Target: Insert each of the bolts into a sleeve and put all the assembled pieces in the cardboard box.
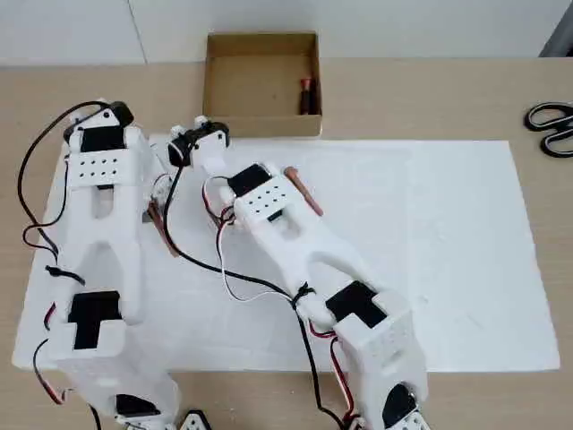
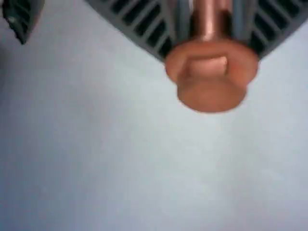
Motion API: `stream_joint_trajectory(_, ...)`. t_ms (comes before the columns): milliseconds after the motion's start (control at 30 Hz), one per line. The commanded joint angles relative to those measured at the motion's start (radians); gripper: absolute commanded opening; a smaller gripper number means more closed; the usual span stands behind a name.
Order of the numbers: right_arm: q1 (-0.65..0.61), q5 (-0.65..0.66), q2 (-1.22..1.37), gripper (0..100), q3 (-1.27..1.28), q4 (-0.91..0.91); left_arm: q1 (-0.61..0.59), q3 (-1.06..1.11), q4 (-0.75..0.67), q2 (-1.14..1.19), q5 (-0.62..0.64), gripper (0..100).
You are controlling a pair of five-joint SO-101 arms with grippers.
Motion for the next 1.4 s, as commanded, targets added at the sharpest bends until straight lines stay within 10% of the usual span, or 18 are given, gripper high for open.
stream_joint_trajectory(0, 0.002, -0.011, 0.007, 22.3, -0.04, -0.019, -0.003, -0.004, -0.014, -0.06, -0.008, 1)
stream_joint_trajectory(1367, 0.004, -0.008, 0.128, 3.1, -0.072, -0.028, -0.002, 0.033, -0.017, -0.064, -0.009, 1)
